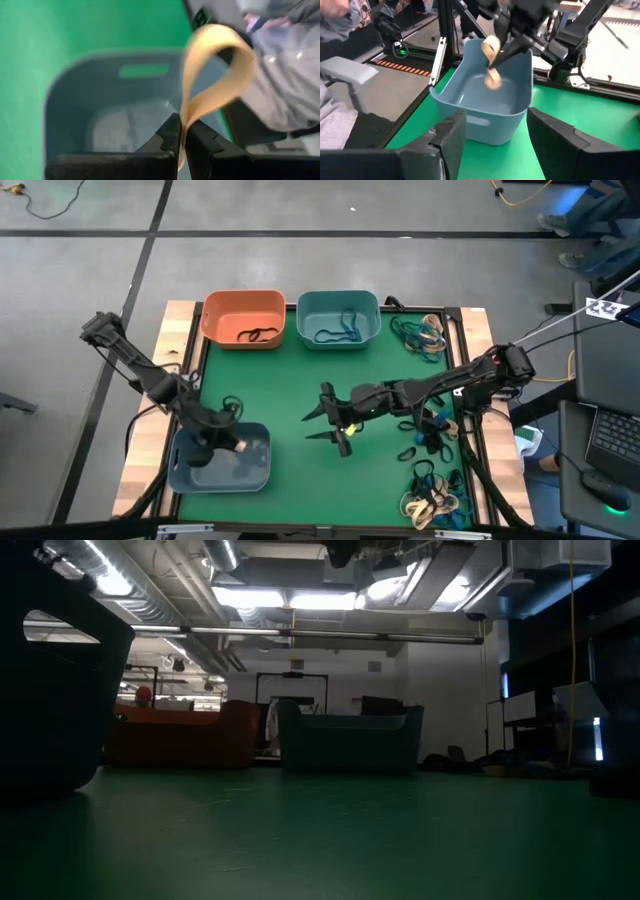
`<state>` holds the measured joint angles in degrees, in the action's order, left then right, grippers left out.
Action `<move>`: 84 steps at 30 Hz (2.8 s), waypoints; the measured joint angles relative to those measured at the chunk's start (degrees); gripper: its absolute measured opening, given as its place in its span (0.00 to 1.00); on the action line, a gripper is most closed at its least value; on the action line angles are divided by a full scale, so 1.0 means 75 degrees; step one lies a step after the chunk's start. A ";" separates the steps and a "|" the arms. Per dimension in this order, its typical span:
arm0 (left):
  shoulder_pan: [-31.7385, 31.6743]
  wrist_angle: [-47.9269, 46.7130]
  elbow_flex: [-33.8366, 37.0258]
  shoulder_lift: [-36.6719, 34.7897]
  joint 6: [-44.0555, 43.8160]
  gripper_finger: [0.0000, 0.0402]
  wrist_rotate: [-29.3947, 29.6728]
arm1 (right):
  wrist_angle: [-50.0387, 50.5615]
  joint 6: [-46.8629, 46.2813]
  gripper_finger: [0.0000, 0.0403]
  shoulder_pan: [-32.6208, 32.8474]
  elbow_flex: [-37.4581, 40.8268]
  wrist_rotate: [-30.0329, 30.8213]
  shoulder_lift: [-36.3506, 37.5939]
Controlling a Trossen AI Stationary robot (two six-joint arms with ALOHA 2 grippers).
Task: Sort rubber bands into baskets
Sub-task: Put the white rubber band into the blue bin, then put the small black rubber band into the orange bin
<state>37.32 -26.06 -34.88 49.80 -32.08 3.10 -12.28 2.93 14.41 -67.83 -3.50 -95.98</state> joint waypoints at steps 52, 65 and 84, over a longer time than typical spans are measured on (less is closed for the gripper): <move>-0.1302 0.2493 -0.0643 0.1038 0.3726 0.39 0.3631 | 0.6606 -0.2868 0.52 0.0373 0.0003 0.4525 0.2177; -0.2356 0.3688 -0.0640 0.1867 0.4640 0.39 0.3626 | 0.9425 -0.4994 0.52 -0.0514 0.0447 0.3856 0.2233; -0.2393 0.3371 -0.0637 0.2055 0.4526 0.39 0.3624 | 0.8624 -0.6888 0.52 0.0634 0.2678 0.1111 0.2229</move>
<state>19.38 -0.78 -39.66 65.21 1.87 30.28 52.40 -48.73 19.17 -47.75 4.83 -79.26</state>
